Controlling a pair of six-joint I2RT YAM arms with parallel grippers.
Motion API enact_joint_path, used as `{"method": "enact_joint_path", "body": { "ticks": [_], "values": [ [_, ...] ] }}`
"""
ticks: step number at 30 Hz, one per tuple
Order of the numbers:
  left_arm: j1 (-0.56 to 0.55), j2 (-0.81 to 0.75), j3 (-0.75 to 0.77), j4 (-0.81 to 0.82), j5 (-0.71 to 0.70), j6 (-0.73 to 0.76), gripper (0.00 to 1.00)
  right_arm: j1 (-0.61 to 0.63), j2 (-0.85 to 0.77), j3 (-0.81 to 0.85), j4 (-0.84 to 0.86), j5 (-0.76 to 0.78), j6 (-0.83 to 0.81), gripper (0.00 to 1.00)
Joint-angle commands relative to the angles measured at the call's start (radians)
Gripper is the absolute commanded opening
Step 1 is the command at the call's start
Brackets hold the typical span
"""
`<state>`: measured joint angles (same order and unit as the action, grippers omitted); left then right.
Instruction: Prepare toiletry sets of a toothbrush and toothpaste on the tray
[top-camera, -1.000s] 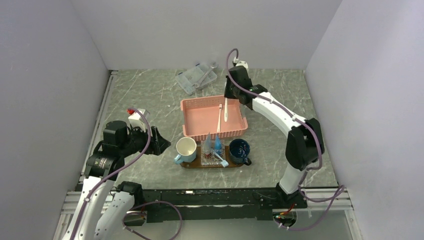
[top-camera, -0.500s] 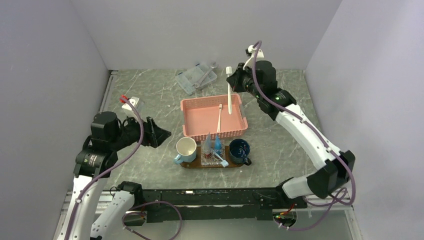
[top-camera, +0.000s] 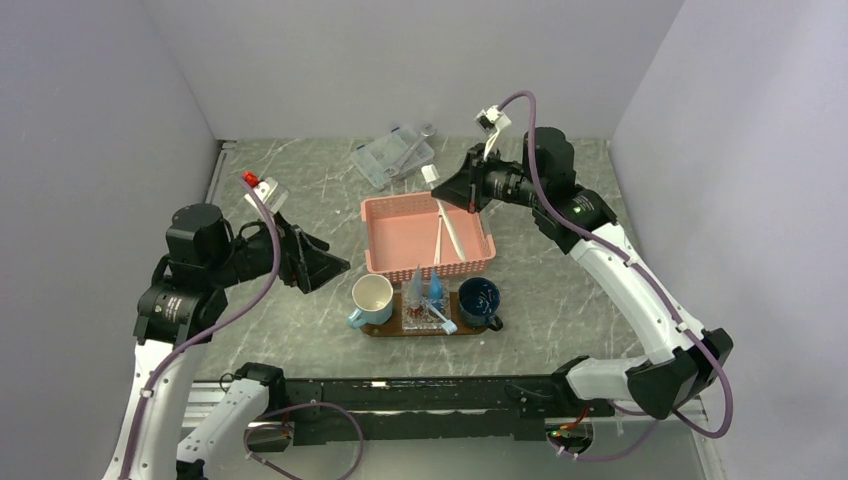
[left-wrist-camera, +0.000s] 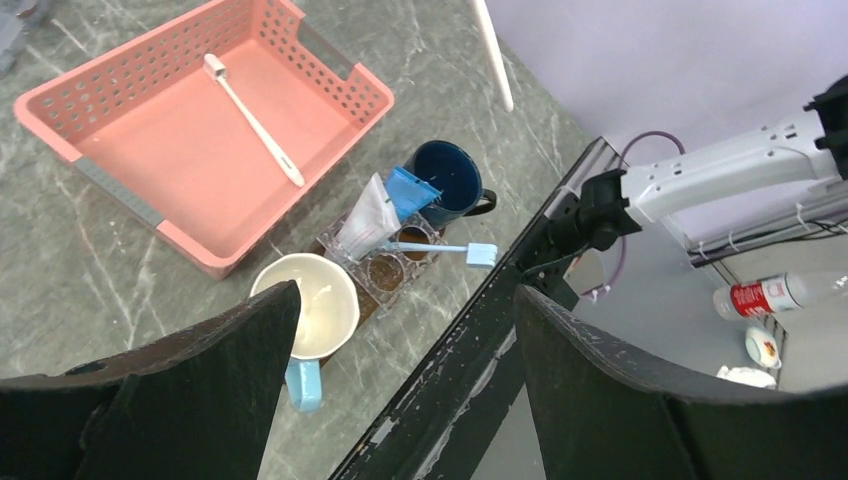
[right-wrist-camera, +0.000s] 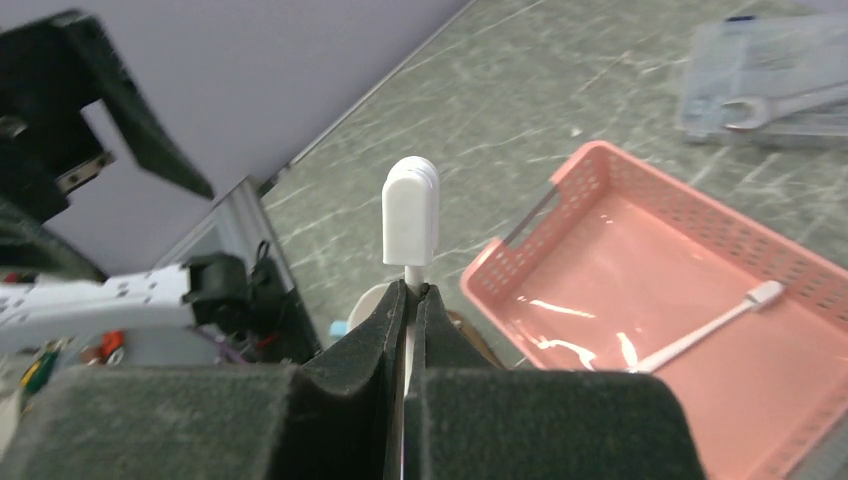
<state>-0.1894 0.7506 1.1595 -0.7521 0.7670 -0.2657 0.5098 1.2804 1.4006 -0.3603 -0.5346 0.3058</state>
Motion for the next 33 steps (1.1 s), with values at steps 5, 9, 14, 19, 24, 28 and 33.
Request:
{"method": "enact_joint_path", "body": {
  "ticks": [5,9,14,19,24,28,33],
  "values": [
    [0.0,0.014,0.027,0.023,0.156,0.024,0.85,0.042,-0.056,-0.047,-0.027,-0.262,-0.032,0.0],
    [-0.025,0.023,0.03,0.027,0.193,0.029,0.85,0.104,-0.05,-0.086,-0.019,-0.337,-0.039,0.0],
    [-0.063,0.037,0.04,0.03,0.249,0.027,0.86,0.211,-0.037,-0.115,-0.005,-0.389,-0.061,0.0],
    [-0.077,0.033,0.018,0.067,0.302,-0.006,0.85,0.267,-0.035,-0.173,0.109,-0.466,-0.004,0.0],
    [-0.078,0.029,-0.002,0.091,0.359,-0.028,0.84,0.298,-0.001,-0.176,0.17,-0.516,0.036,0.0],
    [-0.085,0.025,-0.023,0.121,0.399,-0.052,0.82,0.322,0.027,-0.154,0.198,-0.529,0.055,0.0],
    [-0.099,0.034,-0.024,0.118,0.411,-0.055,0.8,0.353,0.061,-0.119,0.21,-0.529,0.062,0.0]
  ]
}}
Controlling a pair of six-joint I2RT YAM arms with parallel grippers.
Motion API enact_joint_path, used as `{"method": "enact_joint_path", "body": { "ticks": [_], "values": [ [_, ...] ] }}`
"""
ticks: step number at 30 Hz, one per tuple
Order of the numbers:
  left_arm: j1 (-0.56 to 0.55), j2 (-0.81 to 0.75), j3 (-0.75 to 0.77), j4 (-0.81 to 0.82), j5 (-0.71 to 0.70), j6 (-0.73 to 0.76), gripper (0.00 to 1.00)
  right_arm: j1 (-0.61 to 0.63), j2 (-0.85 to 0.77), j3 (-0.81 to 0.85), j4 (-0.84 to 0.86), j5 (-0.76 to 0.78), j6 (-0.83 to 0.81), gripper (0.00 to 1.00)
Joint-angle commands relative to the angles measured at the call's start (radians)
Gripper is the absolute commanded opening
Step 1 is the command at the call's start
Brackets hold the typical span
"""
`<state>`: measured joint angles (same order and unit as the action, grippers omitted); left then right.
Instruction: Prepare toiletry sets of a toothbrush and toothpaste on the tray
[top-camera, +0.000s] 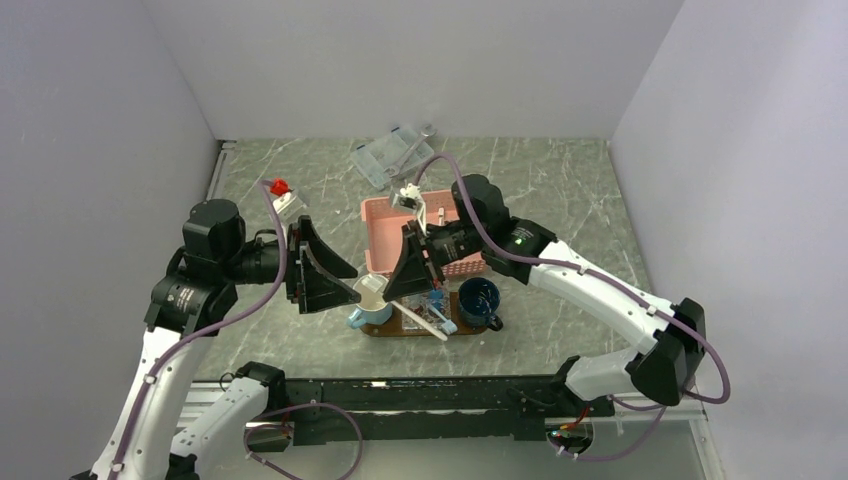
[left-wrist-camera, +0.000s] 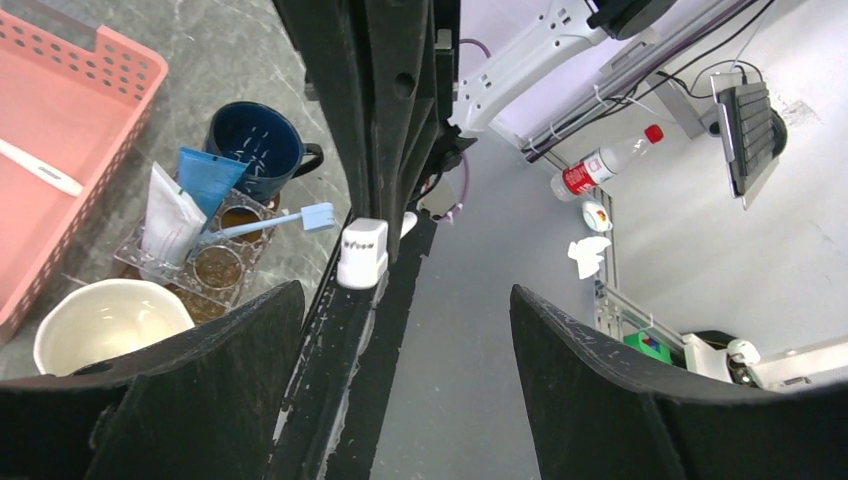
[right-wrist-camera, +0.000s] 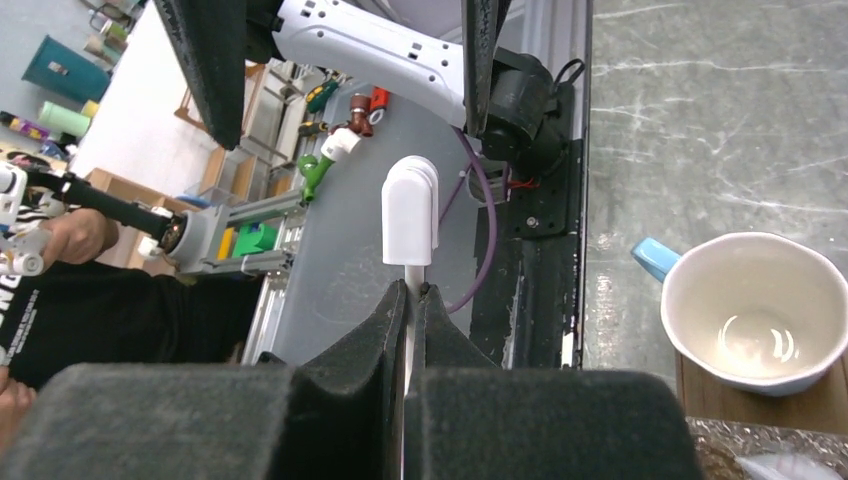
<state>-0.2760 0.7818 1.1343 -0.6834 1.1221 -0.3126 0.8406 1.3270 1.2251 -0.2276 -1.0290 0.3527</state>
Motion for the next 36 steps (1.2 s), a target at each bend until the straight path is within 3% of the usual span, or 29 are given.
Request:
{"method": "enact_joint_path", "body": {
  "ticks": [1,23,36],
  "values": [
    [-0.017,0.003,0.002,0.051,0.058,-0.007,0.8,0.026,0.019,0.062,0.08,-0.034,0.016,0.0],
    [-0.06,0.021,0.015,0.004,0.036,0.036,0.6,0.083,0.066,0.149,0.053,-0.022,0.012,0.0],
    [-0.061,0.014,0.013,-0.004,0.03,0.044,0.42,0.091,0.058,0.132,0.041,-0.008,0.003,0.0]
  ]
}}
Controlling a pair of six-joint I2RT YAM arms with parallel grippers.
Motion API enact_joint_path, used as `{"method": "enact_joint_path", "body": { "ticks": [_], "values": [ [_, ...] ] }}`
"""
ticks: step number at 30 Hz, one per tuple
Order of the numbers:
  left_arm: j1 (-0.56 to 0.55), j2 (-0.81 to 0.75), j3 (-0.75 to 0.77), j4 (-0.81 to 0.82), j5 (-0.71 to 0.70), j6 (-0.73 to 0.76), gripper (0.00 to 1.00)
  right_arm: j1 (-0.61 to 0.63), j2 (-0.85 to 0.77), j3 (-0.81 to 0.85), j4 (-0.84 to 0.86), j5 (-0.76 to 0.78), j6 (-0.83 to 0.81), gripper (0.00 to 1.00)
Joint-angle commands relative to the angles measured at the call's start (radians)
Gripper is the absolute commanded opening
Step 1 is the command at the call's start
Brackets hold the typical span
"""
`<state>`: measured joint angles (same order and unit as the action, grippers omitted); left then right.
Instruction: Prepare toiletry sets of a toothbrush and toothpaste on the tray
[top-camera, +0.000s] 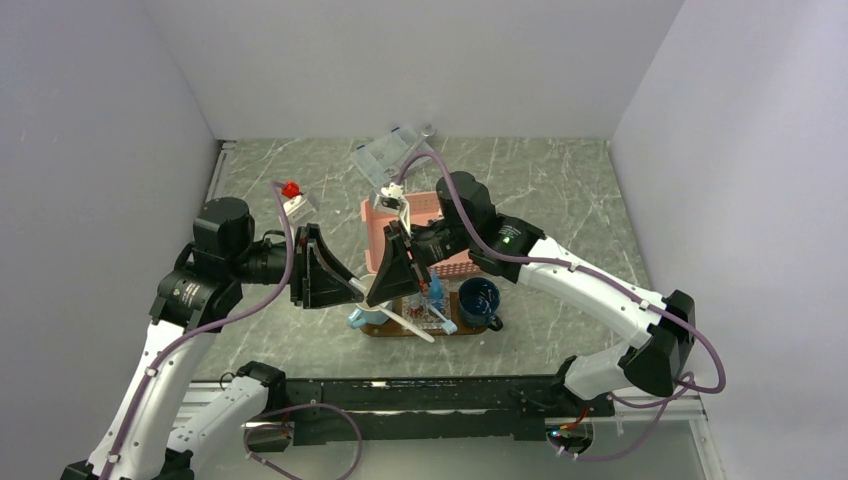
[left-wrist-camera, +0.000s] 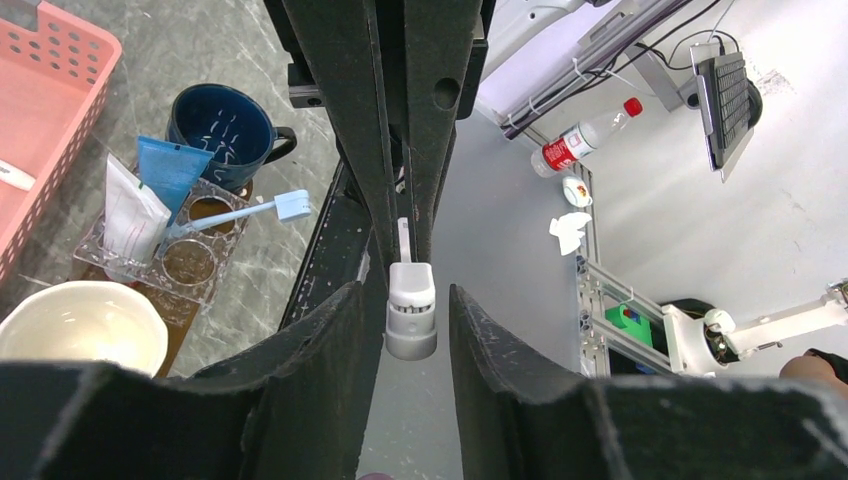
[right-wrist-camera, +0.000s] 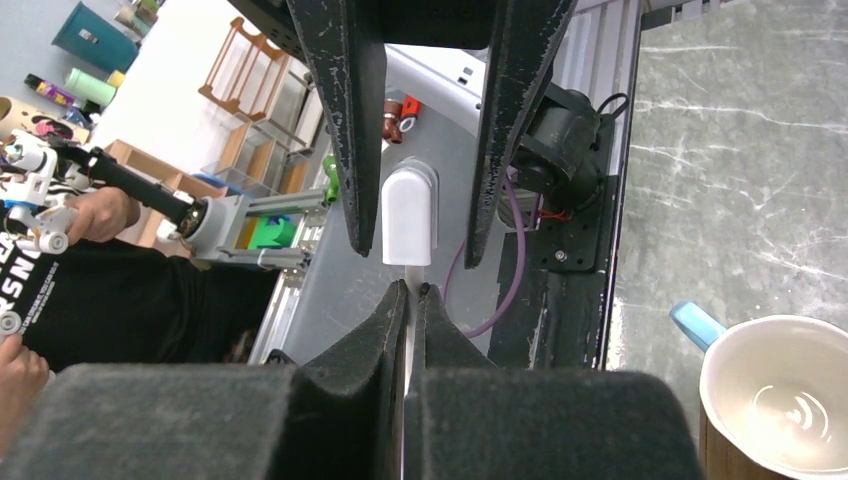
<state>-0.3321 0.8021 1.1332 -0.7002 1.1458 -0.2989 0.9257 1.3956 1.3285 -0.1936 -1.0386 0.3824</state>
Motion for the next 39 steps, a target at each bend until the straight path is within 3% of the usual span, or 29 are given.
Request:
{"method": "enact_joint_path", "body": {
  "ticks": [1,7,10,15,19,22,29,39],
  "values": [
    [-0.005,-0.006,0.015,0.014,0.009,0.028,0.4,0.006,-0.011,0.029,0.004,0.003,-0.029,0.0],
    [-0.005,0.001,0.018,0.009,0.007,0.032,0.24,0.008,-0.011,0.025,0.001,0.006,-0.031,0.0],
    [-0.005,0.002,0.017,0.018,0.008,0.026,0.0,0.009,-0.007,0.025,-0.007,0.012,-0.036,0.0],
    [-0.005,-0.001,0.019,0.031,0.01,0.016,0.0,0.011,-0.007,0.028,-0.035,0.027,-0.056,0.01],
    [-0.005,0.001,0.02,0.024,0.0,0.018,0.0,0.01,-0.017,0.041,-0.084,0.062,-0.093,0.42],
    [-0.008,0.005,0.022,0.002,-0.013,0.033,0.0,0.01,-0.04,0.046,-0.128,0.098,-0.125,0.56],
    [-0.102,0.016,0.074,-0.087,-0.145,0.08,0.0,0.001,-0.132,0.068,-0.28,0.326,-0.194,0.62],
    [-0.272,0.032,0.137,-0.139,-0.463,0.056,0.0,-0.016,-0.337,0.045,-0.381,0.866,-0.145,0.64]
  ]
}}
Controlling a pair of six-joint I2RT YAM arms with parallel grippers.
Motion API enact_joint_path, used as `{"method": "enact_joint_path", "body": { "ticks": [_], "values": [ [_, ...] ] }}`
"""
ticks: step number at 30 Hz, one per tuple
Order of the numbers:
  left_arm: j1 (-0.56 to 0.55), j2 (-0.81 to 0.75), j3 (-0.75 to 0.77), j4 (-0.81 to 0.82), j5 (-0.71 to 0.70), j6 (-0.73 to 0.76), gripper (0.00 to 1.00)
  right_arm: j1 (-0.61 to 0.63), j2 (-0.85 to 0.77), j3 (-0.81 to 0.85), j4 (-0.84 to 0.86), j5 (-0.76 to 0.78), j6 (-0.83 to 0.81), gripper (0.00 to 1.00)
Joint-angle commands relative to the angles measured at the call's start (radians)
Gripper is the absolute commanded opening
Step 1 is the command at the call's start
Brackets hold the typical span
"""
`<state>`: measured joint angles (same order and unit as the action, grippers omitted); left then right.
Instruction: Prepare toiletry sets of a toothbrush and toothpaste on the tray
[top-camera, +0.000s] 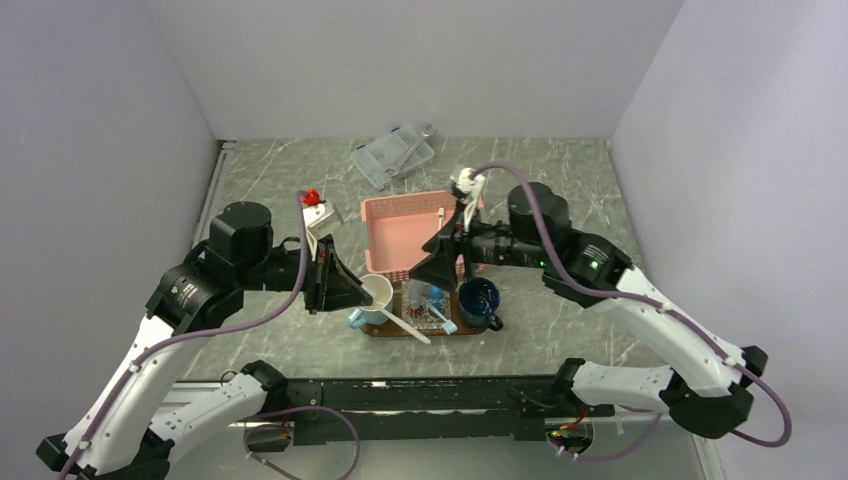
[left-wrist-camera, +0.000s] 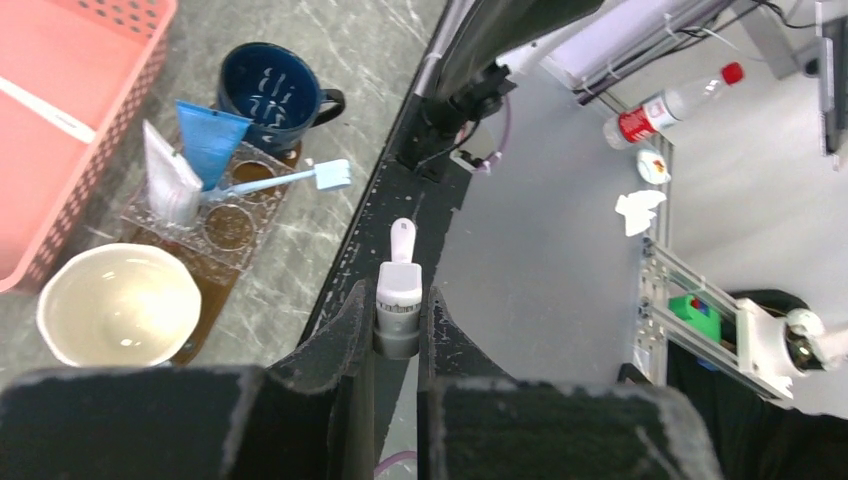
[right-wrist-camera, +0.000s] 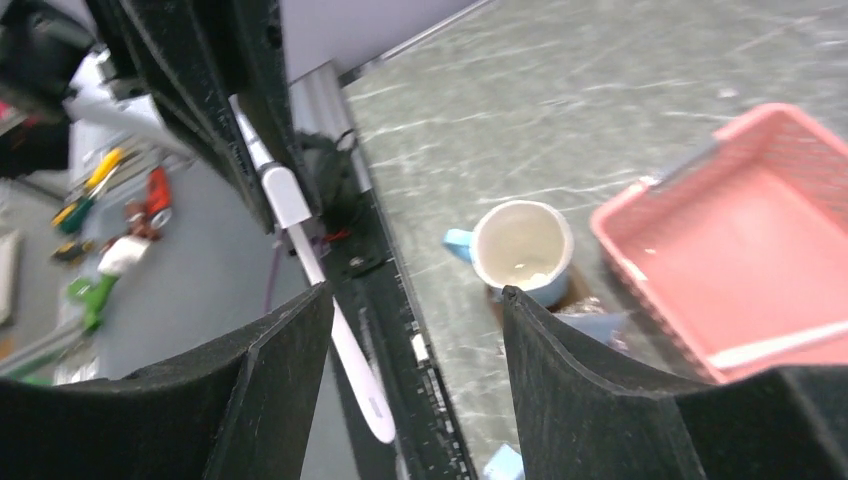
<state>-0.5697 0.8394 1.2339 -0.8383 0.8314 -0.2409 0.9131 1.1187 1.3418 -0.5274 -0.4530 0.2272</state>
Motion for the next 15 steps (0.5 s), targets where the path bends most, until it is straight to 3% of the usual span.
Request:
{"method": "enact_joint_path", "body": {
  "ticks": [1,8,15],
  "values": [
    [-0.047,-0.005,0.034,0.001,-0.168,-0.007,0.0,-0.004,-0.071,0.03,-0.058,0.327,0.018,0.64],
    [-0.17,-0.005,0.016,0.018,-0.387,-0.067,0.0,-0.005,-0.106,-0.012,-0.068,0.517,0.047,0.64],
    [-0.375,0.031,0.038,-0.03,-0.752,-0.125,0.0,-0.006,-0.119,-0.058,-0.042,0.586,0.057,0.64]
  ]
}}
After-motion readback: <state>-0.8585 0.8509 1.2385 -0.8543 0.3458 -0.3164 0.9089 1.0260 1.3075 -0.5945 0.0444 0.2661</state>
